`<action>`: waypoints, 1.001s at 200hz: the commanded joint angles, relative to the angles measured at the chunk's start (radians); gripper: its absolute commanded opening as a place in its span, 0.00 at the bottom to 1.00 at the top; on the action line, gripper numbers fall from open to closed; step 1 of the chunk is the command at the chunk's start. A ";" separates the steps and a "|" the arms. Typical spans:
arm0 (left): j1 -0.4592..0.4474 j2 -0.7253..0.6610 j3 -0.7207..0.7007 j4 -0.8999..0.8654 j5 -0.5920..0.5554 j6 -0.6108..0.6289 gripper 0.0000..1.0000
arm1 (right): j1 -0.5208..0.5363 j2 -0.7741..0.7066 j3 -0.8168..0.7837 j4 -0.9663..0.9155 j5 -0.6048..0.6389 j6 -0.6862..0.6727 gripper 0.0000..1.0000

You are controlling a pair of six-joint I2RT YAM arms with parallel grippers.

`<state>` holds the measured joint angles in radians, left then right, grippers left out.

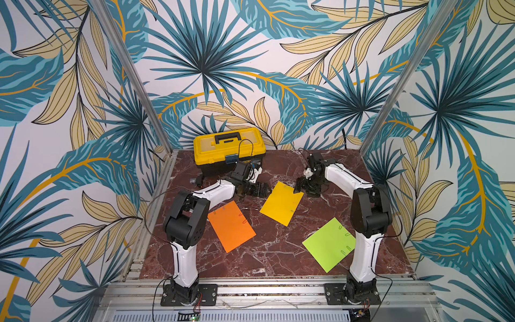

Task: Unclip the paperclips from the documents
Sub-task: Move the document to the center of the board.

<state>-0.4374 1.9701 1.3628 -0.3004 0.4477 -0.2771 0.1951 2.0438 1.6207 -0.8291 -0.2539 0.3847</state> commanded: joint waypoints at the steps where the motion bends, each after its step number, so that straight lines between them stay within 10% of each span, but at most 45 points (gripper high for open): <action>1: -0.019 0.056 0.062 -0.175 0.049 0.016 0.99 | -0.003 0.024 -0.020 0.061 -0.033 0.060 0.76; 200: -0.159 0.022 -0.166 -0.278 0.120 -0.060 0.91 | 0.050 0.103 -0.062 0.012 -0.066 -0.038 0.76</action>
<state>-0.5789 1.9671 1.2743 -0.4770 0.5884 -0.3126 0.2150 2.1170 1.5841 -0.7605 -0.3084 0.3840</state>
